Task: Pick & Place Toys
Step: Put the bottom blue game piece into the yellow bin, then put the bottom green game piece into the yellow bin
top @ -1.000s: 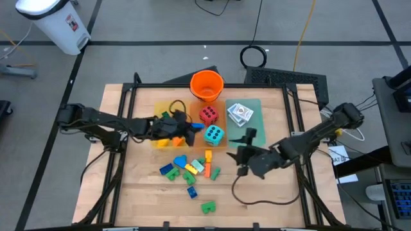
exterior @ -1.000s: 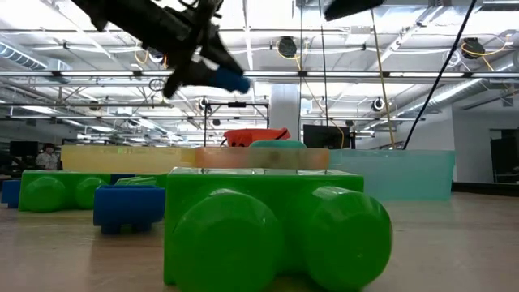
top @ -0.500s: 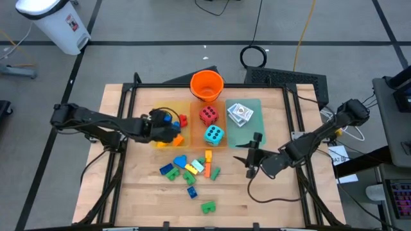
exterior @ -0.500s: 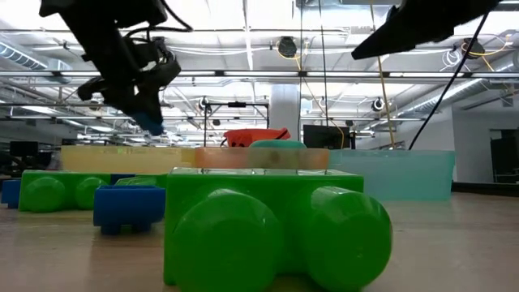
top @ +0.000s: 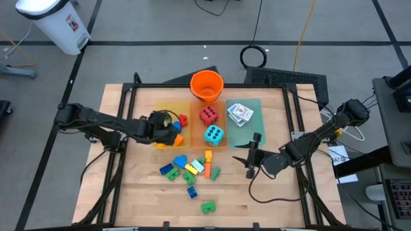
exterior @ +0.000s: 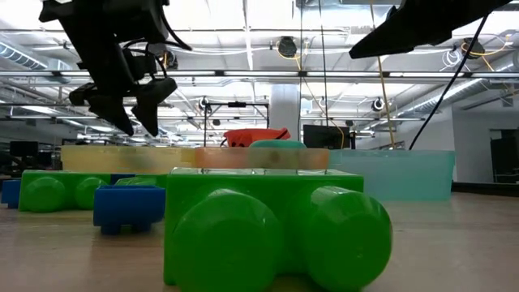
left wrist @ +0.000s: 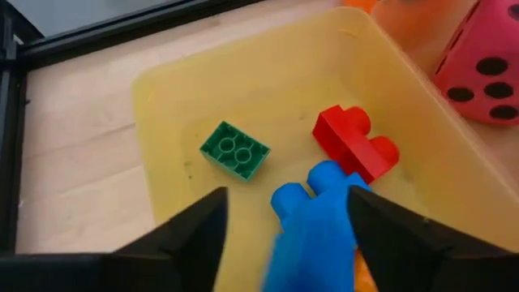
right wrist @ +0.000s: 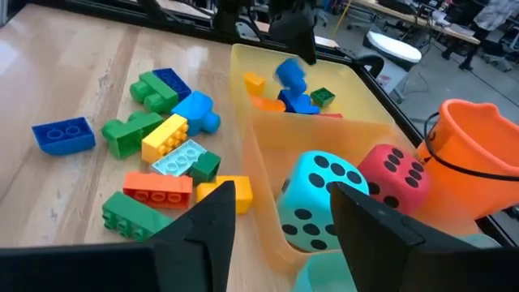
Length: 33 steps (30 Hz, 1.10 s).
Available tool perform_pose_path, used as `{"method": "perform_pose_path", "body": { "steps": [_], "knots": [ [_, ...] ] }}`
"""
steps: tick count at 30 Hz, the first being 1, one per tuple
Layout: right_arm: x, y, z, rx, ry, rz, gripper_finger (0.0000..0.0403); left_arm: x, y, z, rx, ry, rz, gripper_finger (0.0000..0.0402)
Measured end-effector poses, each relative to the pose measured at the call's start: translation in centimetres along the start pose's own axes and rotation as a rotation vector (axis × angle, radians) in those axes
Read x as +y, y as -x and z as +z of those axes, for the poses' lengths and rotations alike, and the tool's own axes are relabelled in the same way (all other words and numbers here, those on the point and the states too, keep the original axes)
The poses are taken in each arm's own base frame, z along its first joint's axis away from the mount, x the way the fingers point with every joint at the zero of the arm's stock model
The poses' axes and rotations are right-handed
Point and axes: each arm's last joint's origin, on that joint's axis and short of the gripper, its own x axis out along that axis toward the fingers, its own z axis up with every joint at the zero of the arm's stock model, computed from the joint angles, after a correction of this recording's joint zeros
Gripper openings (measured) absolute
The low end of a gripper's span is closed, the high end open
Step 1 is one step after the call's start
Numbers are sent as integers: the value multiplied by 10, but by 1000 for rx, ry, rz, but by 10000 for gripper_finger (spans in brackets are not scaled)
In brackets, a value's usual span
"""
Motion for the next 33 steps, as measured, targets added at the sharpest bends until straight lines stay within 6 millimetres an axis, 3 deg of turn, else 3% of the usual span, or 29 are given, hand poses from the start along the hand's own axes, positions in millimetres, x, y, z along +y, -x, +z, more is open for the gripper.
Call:
{"method": "perform_pose_path", "body": {
  "steps": [8, 18, 24, 28, 33],
  "knots": [
    [2, -1, 10, -74, -80, 82, 170, -6, -3, -1, -1, -47, -23, 352],
    [4, -20, 21, -195, -99, 303, 181, -10, -2, 1, -16, -18, -60, 374],
    [29, -47, 13, -291, -98, 514, 210, -11, -2, 1, -19, -13, -66, 374],
    [51, -62, -2, -302, -210, 641, 243, -11, -2, 1, -19, -13, -66, 374],
    [78, -80, -26, -169, -175, 682, 275, -11, -2, 1, -19, -12, -67, 374]
  ]
}}
